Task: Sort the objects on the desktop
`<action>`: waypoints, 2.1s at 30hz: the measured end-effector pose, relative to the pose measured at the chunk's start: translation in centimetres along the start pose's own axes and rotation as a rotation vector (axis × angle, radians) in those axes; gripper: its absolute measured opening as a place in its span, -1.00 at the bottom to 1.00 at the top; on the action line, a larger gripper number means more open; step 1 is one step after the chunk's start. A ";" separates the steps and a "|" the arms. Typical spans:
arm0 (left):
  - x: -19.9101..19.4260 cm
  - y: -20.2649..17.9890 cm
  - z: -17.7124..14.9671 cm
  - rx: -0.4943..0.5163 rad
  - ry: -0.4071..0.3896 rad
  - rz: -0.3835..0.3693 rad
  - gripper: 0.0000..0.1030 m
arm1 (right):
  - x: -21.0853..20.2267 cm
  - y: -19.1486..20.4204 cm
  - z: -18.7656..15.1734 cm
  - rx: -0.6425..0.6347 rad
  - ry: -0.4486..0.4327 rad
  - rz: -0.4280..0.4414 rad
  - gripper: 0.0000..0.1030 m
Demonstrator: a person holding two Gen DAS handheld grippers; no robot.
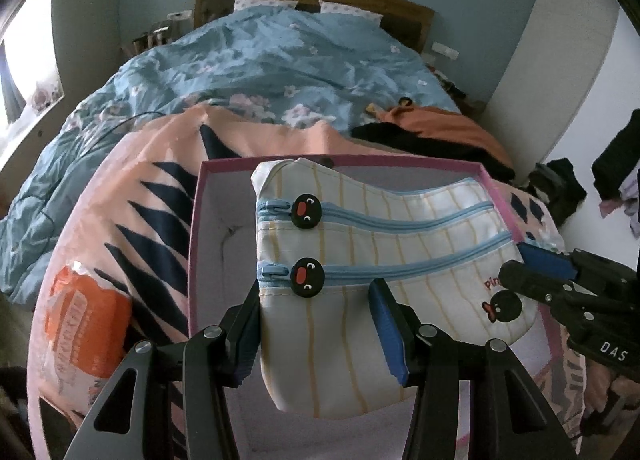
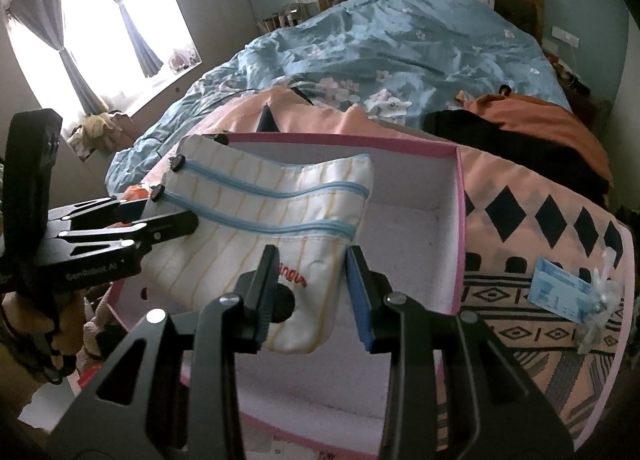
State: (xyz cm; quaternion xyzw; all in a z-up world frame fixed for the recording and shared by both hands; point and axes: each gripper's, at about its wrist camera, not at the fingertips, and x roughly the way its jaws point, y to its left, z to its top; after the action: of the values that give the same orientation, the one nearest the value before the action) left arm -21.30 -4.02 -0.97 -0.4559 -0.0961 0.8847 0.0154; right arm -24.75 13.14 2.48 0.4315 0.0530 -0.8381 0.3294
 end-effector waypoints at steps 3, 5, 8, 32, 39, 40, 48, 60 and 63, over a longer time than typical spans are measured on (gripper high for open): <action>0.8 0.3 0.2 -0.011 0.014 0.003 -0.01 | 0.8 -0.1 0.2 -0.004 0.012 -0.005 -0.27; 1.3 0.4 0.3 -0.014 0.021 0.006 -0.01 | 1.3 -0.2 0.3 -0.006 0.020 -0.008 -0.27; 2.0 0.7 0.6 -0.023 0.034 0.012 -0.01 | 2.1 -0.3 0.4 -0.007 0.034 -0.012 -0.27; 6.3 -0.2 2.1 0.068 0.133 0.131 0.14 | 8.1 -1.3 1.3 -0.038 0.163 -0.103 -0.36; 7.6 -1.5 1.8 0.160 0.155 0.212 0.36 | 9.2 -0.9 1.1 -0.065 0.202 -0.130 -0.40; 7.4 -1.5 1.8 0.158 0.151 0.204 0.37 | 9.2 -0.9 1.0 -0.064 0.202 -0.131 -0.40; 7.3 -1.9 1.3 0.198 0.157 0.188 0.38 | 9.2 -2.1 0.1 0.005 0.245 -0.073 -0.25; 5.2 -2.5 -0.6 0.251 0.120 0.164 0.38 | 6.4 1.3 -3.6 0.025 0.241 -0.032 -0.07; 1.8 -1.3 -0.6 0.191 0.030 0.089 0.38 | 2.9 1.4 -3.9 0.067 0.165 0.008 -0.07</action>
State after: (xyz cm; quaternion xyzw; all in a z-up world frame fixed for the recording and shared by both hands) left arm -21.96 -2.45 -2.52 -0.4693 0.0091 0.8828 0.0207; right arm -22.38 12.04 -1.87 0.5101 0.0499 -0.7997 0.3127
